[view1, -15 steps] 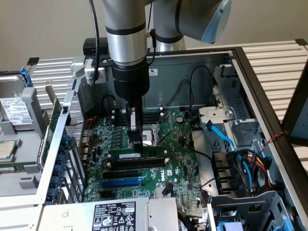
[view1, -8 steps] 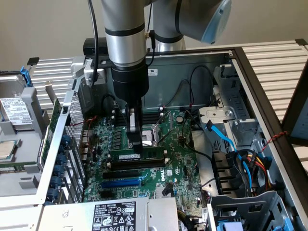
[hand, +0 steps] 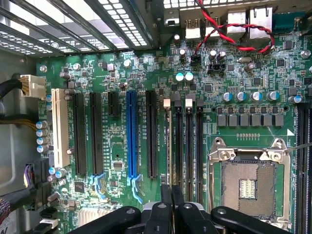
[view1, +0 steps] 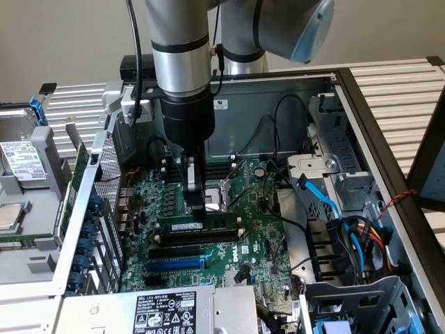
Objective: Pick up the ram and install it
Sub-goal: 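Insert the ram into the slot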
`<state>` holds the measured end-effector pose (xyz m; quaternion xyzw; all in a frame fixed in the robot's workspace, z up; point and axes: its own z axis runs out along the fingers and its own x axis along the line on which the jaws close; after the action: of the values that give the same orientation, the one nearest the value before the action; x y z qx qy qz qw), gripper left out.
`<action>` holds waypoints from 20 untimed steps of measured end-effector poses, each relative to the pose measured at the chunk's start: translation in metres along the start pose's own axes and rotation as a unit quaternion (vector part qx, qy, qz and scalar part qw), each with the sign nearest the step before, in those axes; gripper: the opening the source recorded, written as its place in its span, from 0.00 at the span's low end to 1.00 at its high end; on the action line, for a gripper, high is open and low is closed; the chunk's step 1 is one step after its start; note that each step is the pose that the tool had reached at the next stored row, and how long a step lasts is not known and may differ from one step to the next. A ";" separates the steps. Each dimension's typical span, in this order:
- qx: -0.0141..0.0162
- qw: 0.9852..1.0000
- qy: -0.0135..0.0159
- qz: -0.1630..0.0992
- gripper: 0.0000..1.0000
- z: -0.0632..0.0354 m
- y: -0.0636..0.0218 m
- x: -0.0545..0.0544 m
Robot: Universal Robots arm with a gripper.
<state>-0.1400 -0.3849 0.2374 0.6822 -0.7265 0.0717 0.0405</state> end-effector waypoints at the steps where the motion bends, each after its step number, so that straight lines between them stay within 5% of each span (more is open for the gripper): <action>1: 0.000 1.000 0.000 0.000 0.12 0.0001 -0.0002 0.000; 20: 0.000 1.000 0.000 0.000 0.12 0.0032 -0.0006 0.000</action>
<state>-0.1393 -0.3853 0.2342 0.6823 -0.7264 0.0718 0.0405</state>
